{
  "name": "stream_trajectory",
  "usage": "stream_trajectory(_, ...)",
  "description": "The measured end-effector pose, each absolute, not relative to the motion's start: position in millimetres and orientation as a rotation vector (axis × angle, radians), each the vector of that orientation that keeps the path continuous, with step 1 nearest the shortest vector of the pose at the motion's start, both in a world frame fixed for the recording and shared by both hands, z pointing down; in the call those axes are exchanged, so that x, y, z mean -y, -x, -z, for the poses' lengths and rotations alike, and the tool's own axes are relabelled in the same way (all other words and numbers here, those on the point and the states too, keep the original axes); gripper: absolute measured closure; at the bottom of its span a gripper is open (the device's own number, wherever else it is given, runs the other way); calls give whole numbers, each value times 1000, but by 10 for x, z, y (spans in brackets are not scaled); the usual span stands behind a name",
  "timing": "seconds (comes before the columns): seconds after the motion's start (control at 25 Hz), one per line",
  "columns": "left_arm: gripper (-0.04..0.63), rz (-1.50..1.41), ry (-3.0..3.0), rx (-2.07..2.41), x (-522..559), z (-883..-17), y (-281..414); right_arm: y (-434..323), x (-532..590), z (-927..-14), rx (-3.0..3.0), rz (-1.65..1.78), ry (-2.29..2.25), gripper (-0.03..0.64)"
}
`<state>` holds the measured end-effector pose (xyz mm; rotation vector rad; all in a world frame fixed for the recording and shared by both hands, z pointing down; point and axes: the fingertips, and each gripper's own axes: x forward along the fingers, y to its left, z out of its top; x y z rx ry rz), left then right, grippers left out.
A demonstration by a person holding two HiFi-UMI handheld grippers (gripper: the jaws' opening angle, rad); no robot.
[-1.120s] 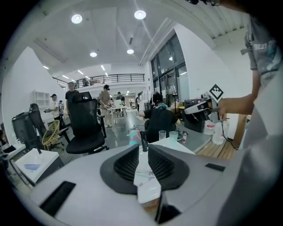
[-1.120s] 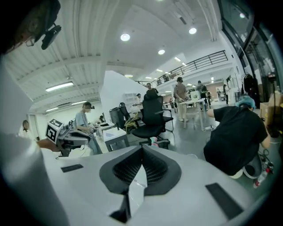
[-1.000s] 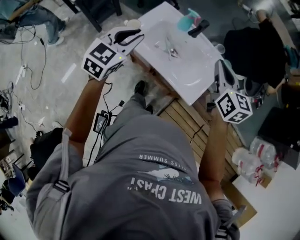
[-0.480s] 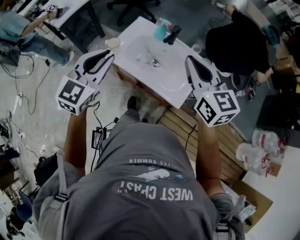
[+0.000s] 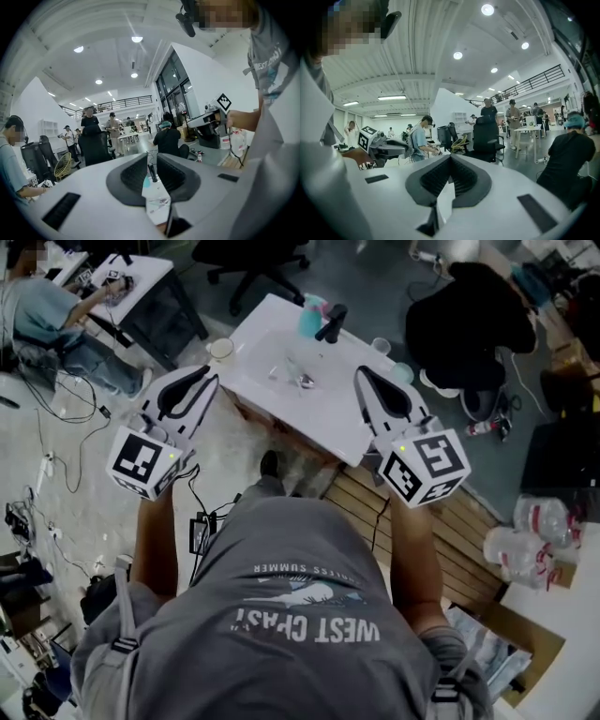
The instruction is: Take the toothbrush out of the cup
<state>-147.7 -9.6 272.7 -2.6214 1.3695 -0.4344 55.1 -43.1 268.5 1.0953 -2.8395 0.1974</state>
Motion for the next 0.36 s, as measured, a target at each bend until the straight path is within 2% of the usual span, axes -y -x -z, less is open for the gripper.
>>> stream_trajectory(0.36,537,459,2626,-1353,-55,-2718,1355,-737,337,-2686,2846,-212,-1122,611)
